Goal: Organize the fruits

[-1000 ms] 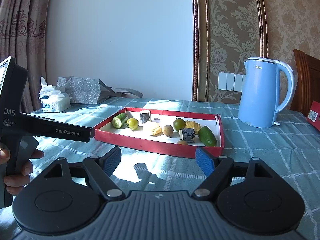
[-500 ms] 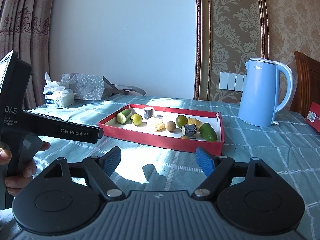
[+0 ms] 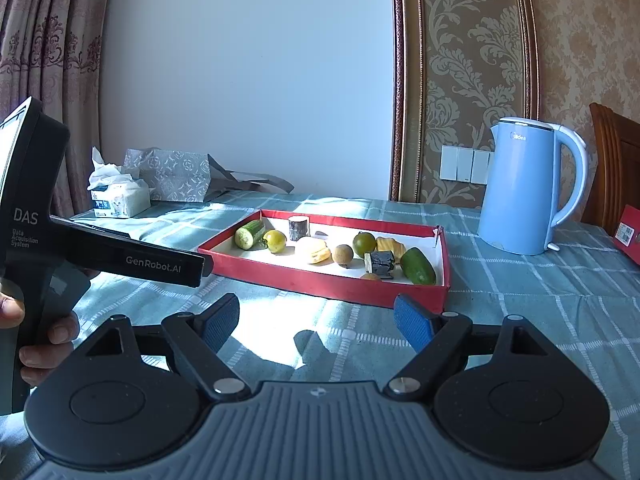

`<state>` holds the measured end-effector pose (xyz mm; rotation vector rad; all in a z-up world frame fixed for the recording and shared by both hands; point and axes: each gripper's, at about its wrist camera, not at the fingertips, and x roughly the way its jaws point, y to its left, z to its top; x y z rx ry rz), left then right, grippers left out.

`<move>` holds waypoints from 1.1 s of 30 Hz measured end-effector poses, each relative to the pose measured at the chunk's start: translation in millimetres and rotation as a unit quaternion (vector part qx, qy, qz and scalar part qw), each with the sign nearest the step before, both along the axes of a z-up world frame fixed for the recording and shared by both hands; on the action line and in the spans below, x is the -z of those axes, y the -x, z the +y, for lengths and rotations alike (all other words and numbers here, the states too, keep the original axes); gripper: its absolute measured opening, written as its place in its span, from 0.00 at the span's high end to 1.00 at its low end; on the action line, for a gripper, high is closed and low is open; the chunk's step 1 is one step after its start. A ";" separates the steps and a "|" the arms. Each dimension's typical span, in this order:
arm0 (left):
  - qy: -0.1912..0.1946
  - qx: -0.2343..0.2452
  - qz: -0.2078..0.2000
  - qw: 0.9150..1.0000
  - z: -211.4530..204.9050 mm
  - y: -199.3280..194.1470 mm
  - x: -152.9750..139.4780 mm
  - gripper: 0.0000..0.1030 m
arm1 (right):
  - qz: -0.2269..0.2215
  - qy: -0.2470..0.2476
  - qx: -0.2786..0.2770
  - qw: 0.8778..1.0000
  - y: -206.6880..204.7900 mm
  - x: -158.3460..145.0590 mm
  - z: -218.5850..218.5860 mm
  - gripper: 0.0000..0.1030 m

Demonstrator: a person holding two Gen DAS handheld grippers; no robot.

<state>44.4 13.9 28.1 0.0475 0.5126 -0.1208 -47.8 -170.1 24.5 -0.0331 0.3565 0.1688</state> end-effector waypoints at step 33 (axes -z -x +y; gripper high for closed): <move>0.006 -0.020 0.015 1.000 0.8 -18.0 7.2 0.00 | 0.000 0.004 -0.003 1.000 -1.3 0.9 -1.6 0.17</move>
